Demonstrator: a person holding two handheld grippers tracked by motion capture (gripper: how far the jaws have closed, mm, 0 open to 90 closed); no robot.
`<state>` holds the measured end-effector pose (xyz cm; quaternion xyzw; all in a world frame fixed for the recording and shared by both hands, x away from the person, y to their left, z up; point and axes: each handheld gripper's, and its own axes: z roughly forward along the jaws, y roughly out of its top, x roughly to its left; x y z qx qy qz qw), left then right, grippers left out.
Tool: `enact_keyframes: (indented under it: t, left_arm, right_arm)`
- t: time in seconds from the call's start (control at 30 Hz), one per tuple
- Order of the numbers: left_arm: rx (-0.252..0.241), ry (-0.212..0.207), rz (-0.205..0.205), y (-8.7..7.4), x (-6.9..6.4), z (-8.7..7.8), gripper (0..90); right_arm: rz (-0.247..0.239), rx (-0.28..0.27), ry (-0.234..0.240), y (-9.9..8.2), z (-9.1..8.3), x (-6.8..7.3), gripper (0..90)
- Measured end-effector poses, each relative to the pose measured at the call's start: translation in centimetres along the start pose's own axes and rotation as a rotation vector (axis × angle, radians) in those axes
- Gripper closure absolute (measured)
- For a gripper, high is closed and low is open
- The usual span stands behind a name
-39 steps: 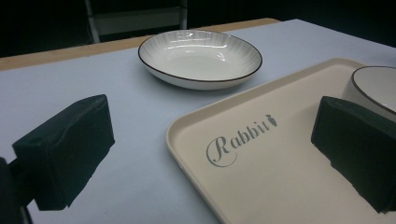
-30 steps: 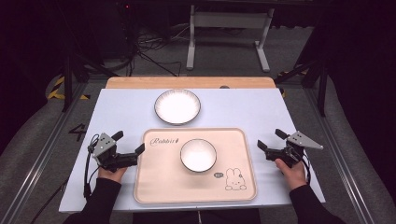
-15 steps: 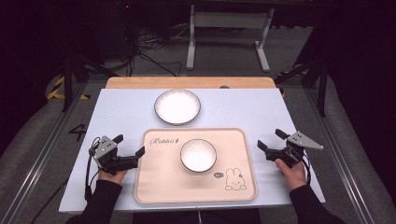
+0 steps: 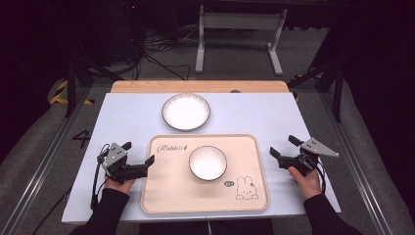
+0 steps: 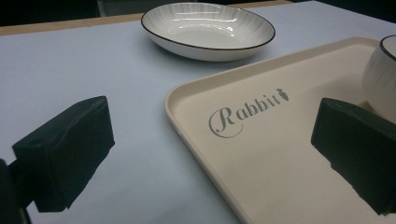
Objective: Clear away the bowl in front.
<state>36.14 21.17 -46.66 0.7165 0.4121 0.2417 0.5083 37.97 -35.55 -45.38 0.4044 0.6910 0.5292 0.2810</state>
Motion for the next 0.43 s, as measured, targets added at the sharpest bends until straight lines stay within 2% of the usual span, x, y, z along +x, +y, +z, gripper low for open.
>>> enact_keyframes:
  t: [0.43]
  left_arm:
    - [0.000, -0.006, -0.013, 0.01, 0.16, -0.03, 0.0]
  right_arm:
    - [0.001, 0.001, 0.000, 0.01, 0.01, -0.01, 4.8]
